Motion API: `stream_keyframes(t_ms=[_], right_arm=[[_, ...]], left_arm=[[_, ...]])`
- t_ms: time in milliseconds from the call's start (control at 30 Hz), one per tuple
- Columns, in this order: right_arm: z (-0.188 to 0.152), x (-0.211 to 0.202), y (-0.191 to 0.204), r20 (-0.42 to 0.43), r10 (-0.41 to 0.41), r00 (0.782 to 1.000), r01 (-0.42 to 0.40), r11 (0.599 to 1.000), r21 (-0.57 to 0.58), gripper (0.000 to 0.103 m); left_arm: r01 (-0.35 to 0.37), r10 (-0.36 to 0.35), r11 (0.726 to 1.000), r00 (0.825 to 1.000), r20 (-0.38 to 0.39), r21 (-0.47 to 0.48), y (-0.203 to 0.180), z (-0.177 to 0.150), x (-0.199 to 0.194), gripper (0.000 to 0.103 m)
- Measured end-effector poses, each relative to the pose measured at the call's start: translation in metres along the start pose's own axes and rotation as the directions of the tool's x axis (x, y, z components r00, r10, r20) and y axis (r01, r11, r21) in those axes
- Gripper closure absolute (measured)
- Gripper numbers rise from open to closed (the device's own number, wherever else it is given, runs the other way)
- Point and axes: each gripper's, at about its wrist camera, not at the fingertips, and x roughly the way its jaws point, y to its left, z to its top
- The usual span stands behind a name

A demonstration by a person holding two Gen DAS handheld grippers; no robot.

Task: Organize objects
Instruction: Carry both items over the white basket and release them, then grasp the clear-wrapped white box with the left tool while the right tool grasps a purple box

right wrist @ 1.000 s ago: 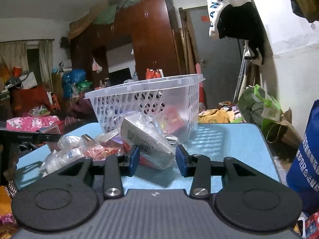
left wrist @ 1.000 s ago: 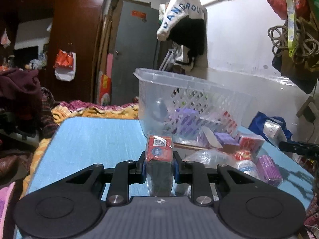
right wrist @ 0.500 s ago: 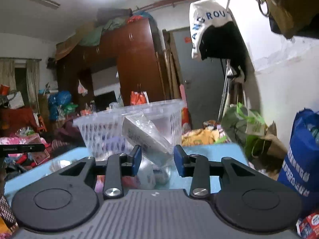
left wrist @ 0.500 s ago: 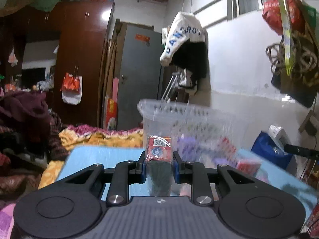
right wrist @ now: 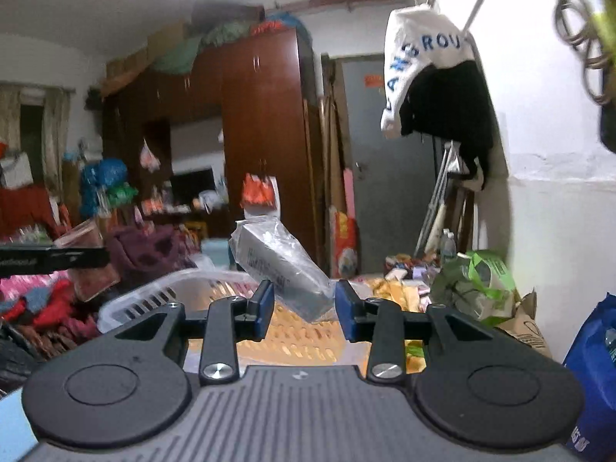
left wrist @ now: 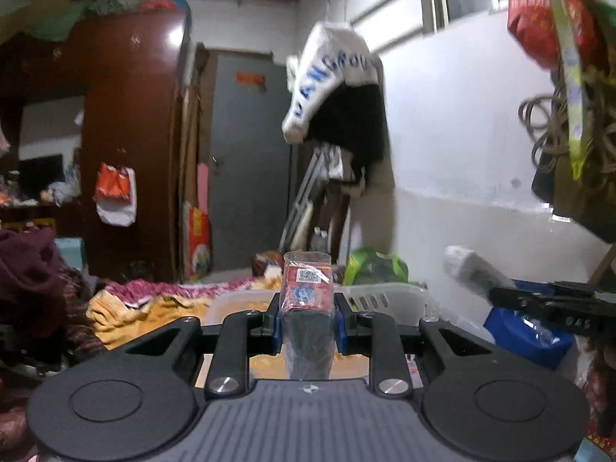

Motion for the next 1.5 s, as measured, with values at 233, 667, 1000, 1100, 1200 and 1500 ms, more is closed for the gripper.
stream_keyframes(t_ms=[233, 667, 1000, 1100, 1200, 1500], right_arm=[[-0.009, 0.035, 0.017, -0.056, -0.174, 0.983, 0.172, 0.984, -0.048, 0.062], [-0.070, -0.053, 0.036, -0.035, -0.288, 0.957, 0.288, 0.958, 0.005, 0.000], [-0.138, -0.115, 0.077, -0.101, -0.105, 0.989, 0.113, 0.990, 0.078, 0.002], [-0.139, -0.108, 0.087, -0.126, -0.048, 0.991, 0.053, 0.998, 0.034, 0.009], [-0.136, -0.098, 0.092, -0.151, -0.019, 0.988, 0.019, 1.000, -0.002, 0.009], [-0.134, -0.073, 0.101, -0.233, 0.009, 0.973, -0.017, 0.999, -0.030, 0.024]], left_arm=[[-0.138, 0.137, 0.990, 0.986, -0.092, 0.002, -0.002, -0.006, 0.053, 0.045], [-0.074, 0.074, 0.997, 0.997, -0.032, -0.007, 0.007, -0.078, -0.056, 0.026], [-0.050, 0.047, 0.998, 0.996, -0.074, -0.035, 0.002, -0.161, -0.119, 0.026], [-0.004, 0.002, 1.000, 0.994, -0.107, -0.014, -0.001, -0.172, -0.116, 0.026], [0.003, -0.002, 1.000, 0.993, -0.119, 0.011, -0.003, -0.178, -0.111, 0.026], [0.012, -0.004, 0.998, 0.987, -0.159, 0.055, -0.008, -0.184, -0.101, 0.024]])
